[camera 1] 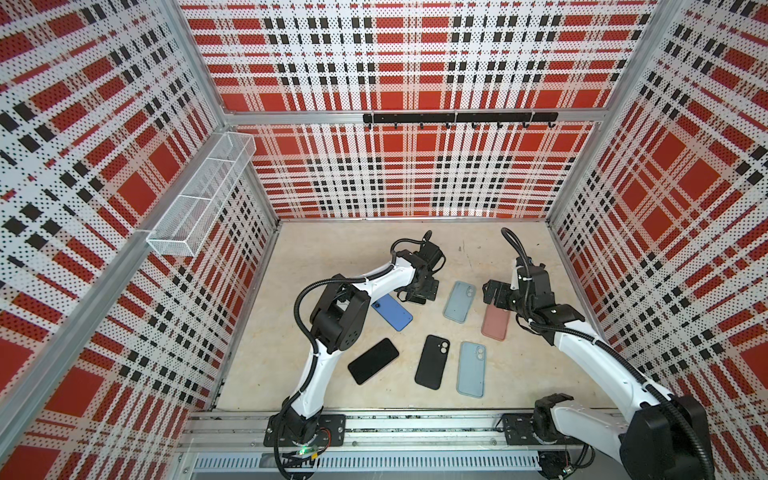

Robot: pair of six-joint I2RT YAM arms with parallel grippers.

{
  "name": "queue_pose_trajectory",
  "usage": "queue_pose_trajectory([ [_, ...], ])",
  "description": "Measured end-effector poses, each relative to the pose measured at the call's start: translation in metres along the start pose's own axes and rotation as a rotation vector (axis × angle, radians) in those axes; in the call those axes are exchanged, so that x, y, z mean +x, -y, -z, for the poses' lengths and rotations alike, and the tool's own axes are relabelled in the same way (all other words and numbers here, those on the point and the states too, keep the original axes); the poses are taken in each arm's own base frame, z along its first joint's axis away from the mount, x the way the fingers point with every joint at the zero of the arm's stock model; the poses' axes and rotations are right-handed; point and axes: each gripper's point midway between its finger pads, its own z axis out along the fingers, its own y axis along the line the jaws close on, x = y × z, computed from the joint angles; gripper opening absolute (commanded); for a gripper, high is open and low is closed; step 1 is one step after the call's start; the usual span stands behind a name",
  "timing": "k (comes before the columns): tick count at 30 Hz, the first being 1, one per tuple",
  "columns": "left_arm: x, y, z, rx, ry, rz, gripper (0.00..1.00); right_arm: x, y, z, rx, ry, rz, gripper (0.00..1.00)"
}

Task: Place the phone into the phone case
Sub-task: 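Lower the left gripper and grasp the black phone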

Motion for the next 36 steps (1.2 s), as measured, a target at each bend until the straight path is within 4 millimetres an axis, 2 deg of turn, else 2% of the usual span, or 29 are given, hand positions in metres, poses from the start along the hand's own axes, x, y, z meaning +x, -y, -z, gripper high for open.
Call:
queue_pose_trajectory([
  [8, -0.003, 0.001, -0.024, -0.007, -0.042, -0.044, 0.85, -0.002, -0.003, 0.000, -0.017, 0.008, -0.001, 1.00],
  [25, -0.006, -0.002, -0.026, 0.025, -0.041, -0.045, 0.53, -0.005, -0.004, 0.001, -0.016, 0.011, -0.001, 1.00],
  [31, -0.005, -0.003, -0.022, 0.050, 0.024, -0.054, 0.52, -0.019, -0.011, 0.008, -0.033, 0.030, -0.002, 1.00],
  [36, -0.004, -0.005, -0.020, 0.072, 0.069, -0.066, 0.52, -0.039, -0.031, 0.014, -0.121, 0.037, -0.012, 1.00],
])
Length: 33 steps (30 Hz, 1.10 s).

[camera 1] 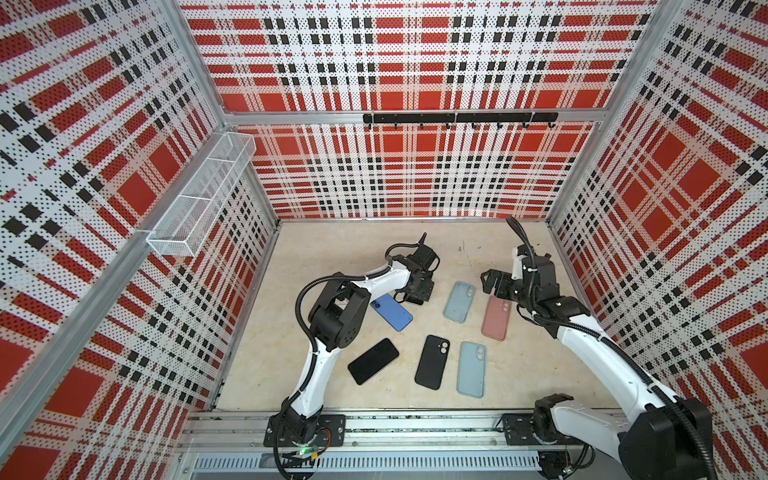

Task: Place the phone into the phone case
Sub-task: 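Lower the left gripper and grasp the black phone, then lift the black phone with the left gripper while the right gripper reaches toward it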

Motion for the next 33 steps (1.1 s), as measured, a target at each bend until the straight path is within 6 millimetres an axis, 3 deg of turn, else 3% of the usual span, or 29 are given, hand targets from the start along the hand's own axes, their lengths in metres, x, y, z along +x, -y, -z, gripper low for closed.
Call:
queue_pose_trajectory([
  [6, -0.004, 0.003, 0.001, 0.039, 0.046, -0.016, 0.52, -0.020, -0.034, -0.010, -0.139, -0.050, -0.033, 1.00],
  [11, -0.004, 0.007, 0.009, 0.081, 0.088, -0.018, 0.52, -0.020, -0.055, -0.032, -0.234, -0.136, -0.099, 1.00],
  [20, -0.012, 0.018, 0.029, 0.165, 0.195, -0.020, 0.52, 0.030, -0.063, -0.100, -0.320, -0.372, -0.318, 0.96],
  [23, -0.013, 0.021, 0.035, 0.192, 0.222, -0.023, 0.52, 0.041, -0.068, -0.114, -0.350, -0.421, -0.377, 0.96],
  [26, -0.014, 0.025, 0.042, 0.216, 0.246, -0.030, 0.52, 0.047, -0.076, -0.118, -0.372, -0.450, -0.399, 0.97],
  [33, -0.023, 0.041, 0.069, 0.255, 0.312, -0.069, 0.52, 0.033, -0.103, -0.117, -0.450, -0.437, -0.388, 0.91],
])
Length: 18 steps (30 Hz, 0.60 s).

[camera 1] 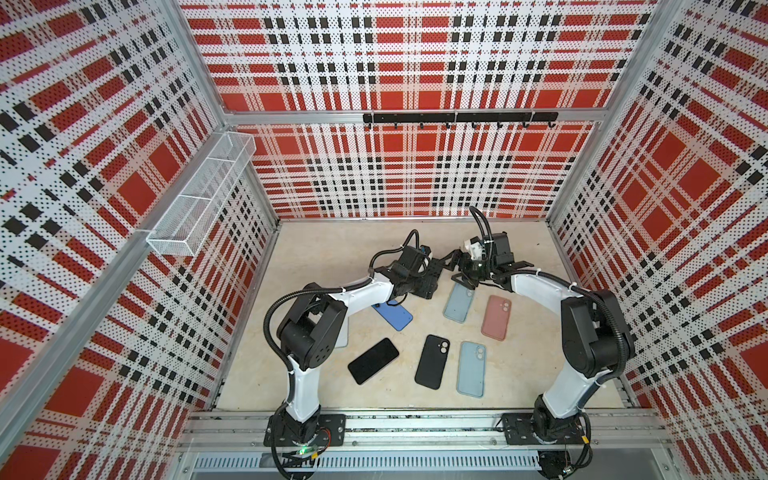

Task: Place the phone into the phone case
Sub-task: 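Lift the black phone with the left gripper while the right gripper reaches toward it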

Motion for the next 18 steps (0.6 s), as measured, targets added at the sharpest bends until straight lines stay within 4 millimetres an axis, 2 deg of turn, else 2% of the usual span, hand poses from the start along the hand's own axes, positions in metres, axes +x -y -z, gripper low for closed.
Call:
queue_pose_trajectory([
  [4, -0.011, 0.020, 0.012, 0.042, 0.037, -0.030, 0.52, -0.002, -0.003, -0.001, -0.009, 0.004, -0.003, 0.86],
  [9, -0.021, 0.042, 0.029, 0.084, 0.074, -0.059, 0.52, -0.003, -0.005, 0.000, -0.018, 0.005, 0.000, 0.75],
  [18, -0.034, 0.054, 0.049, 0.120, 0.114, -0.075, 0.52, -0.009, -0.022, 0.004, -0.066, 0.004, 0.048, 0.36],
])
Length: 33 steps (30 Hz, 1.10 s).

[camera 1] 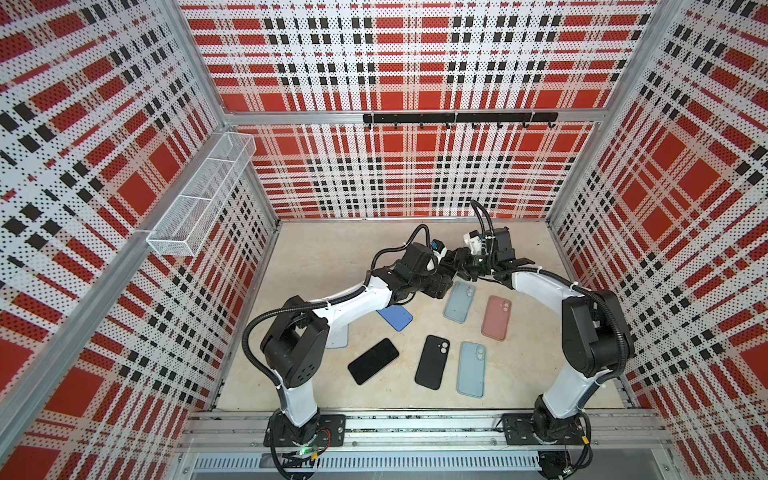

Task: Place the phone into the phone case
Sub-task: 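Lift the black phone with the left gripper while the right gripper reaches toward it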

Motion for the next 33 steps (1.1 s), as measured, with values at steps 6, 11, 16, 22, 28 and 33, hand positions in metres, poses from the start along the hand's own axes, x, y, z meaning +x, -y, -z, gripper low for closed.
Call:
queue_pose_trajectory([
  [6, -0.001, -0.001, 0.001, 0.006, 0.000, 0.003, 0.53, -0.001, -0.008, 0.004, -0.020, 0.005, 0.012, 0.14],
  [11, -0.009, 0.001, 0.005, 0.023, 0.021, 0.007, 0.54, -0.007, -0.011, 0.008, -0.022, 0.029, 0.019, 0.01],
  [16, -0.022, 0.002, 0.016, 0.027, 0.063, 0.010, 0.88, -0.014, -0.014, 0.016, -0.022, 0.059, 0.004, 0.00],
  [22, -0.042, 0.003, 0.046, 0.058, 0.128, 0.054, 0.99, -0.030, -0.037, 0.040, -0.070, 0.142, 0.020, 0.00],
  [28, -0.049, 0.000, 0.091, 0.189, 0.213, 0.230, 0.99, -0.040, -0.083, 0.085, -0.206, 0.316, 0.137, 0.00],
  [33, -0.042, 0.002, 0.099, 0.353, 0.238, 0.430, 0.99, -0.042, -0.111, 0.114, -0.321, 0.438, 0.216, 0.00],
])
